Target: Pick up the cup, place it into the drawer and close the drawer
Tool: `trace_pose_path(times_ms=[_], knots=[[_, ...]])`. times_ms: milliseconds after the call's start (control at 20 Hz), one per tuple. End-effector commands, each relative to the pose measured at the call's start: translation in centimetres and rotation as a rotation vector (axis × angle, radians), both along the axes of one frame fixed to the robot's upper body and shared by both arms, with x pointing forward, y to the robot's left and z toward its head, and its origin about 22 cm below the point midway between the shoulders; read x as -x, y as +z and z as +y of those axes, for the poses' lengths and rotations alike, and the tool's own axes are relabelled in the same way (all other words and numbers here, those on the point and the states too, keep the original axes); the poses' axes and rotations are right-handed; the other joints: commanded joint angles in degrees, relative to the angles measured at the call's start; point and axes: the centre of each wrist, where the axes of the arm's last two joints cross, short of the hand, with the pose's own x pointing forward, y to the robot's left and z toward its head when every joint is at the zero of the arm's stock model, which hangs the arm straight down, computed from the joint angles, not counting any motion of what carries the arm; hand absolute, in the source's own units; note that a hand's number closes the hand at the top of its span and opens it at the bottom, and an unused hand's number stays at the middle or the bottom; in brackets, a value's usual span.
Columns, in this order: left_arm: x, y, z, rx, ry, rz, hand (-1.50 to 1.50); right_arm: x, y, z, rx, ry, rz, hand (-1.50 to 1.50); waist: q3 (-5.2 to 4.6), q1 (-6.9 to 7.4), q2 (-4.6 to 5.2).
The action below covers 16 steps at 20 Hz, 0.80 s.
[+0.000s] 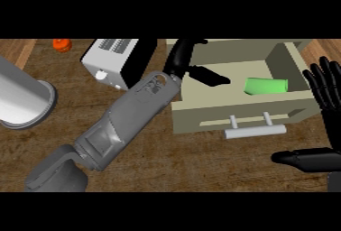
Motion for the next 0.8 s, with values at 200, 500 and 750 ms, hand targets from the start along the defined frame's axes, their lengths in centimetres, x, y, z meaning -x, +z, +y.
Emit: trace_pose_path(times_ms=[200,500,750], knots=[[0.6,0.8,-0.8,0.109,-0.011,-0.100,-1.50,-1.1,-0.4,0.0,-0.129,0.113,0.003,-1.50,-0.02,0.98,-0.08],[0.2,3.3,-1.4,0.229,-0.044,-0.137,-1.50,0.8,1.7,-0.4,-0.027,0.199,0.016,1.50,-0.09,3.08,-0.80],[0.8,4.0,-2.0,0.253,-0.006,-0.103,-1.50,3.1,2.1,0.5,0.174,0.212,0.024,1.50,-0.09,4.04,-1.19]])
